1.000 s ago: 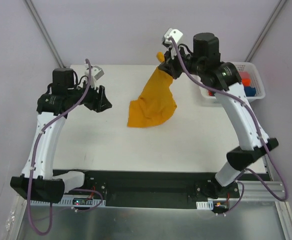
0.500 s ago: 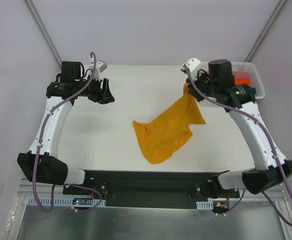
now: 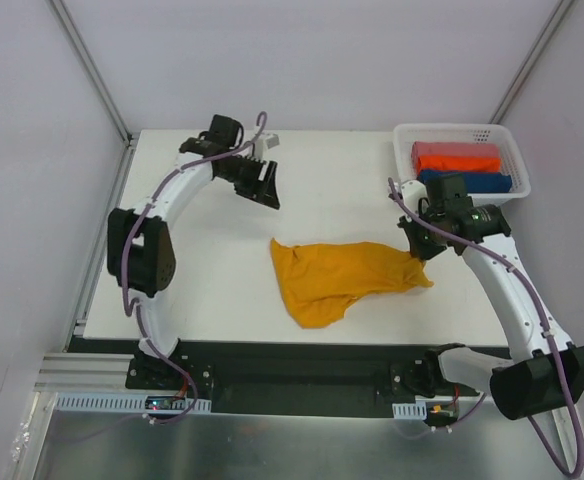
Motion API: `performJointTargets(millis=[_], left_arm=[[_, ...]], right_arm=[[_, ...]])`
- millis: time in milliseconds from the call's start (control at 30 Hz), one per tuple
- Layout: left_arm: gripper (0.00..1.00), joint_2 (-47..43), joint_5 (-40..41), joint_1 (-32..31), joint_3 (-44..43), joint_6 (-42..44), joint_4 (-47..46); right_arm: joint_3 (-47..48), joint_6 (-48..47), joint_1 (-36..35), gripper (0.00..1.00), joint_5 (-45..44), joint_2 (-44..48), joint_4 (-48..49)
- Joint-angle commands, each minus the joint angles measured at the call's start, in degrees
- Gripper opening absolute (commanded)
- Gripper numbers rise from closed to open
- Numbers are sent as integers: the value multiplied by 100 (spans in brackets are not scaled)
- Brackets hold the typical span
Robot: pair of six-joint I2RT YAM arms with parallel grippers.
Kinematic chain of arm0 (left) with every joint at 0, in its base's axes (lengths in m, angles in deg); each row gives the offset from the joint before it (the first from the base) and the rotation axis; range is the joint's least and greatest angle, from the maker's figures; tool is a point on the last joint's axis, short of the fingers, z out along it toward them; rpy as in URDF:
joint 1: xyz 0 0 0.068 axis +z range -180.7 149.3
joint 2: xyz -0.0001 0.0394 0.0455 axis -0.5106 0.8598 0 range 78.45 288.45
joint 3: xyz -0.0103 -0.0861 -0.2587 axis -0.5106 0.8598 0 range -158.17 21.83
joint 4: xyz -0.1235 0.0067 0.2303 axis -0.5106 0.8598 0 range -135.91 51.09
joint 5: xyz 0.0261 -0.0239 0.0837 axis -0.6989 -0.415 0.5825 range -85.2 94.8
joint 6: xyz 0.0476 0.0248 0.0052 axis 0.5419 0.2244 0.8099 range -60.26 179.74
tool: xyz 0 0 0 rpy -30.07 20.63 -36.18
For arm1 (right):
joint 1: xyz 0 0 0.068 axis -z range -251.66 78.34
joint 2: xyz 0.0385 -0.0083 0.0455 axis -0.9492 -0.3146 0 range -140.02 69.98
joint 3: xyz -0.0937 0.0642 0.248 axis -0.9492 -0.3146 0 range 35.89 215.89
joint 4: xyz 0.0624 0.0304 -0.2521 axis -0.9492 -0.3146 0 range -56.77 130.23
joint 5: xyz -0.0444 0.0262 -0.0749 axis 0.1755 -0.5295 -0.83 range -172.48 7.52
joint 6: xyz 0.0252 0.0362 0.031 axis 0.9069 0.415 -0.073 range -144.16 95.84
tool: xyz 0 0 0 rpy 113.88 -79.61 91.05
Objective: Roll the t-shirts
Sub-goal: Flatten out the T-shirt at the center of the board.
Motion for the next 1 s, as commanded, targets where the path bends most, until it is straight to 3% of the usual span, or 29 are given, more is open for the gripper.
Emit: performJointTargets(millis=[0,133,267,500,533,567,600,633,800,833,967], left_arm=[[58,878,-191,-606,-447,-140,-7],[52,1529,-560,-984,-781,-35,-16],[52,1933,-290,-1301,-764,9,2],[42,2058,-664,-1398,-606,88,81],[36,2031,-797,-1389,-571,132,125],[17,1961,-963,-1381,-588,176,195],[6,1935,-1078,-1372,-623,237,378],[0,1865,-1184,-1302,-684,238,441],[0,495,-1106,-635,-799,150,459],[0,275,-1106,-477,-921,115,459],[0,-1076,-966,262,-1081,88,459]], right_arm=[[-35,260,78,1,-65,217,-213],[-87,268,263,1,-4,244,-161],[-114,295,342,1,93,227,-29],[-88,321,351,1,286,-19,94],[-79,321,360,1,356,-72,129],[-62,313,342,1,392,-255,251],[43,304,351,1,409,-370,331],[157,295,351,1,401,-493,401],[2044,242,342,1,313,-1984,666],[3005,268,360,1,269,-2232,692],[5313,374,281,0,190,-3401,692]])
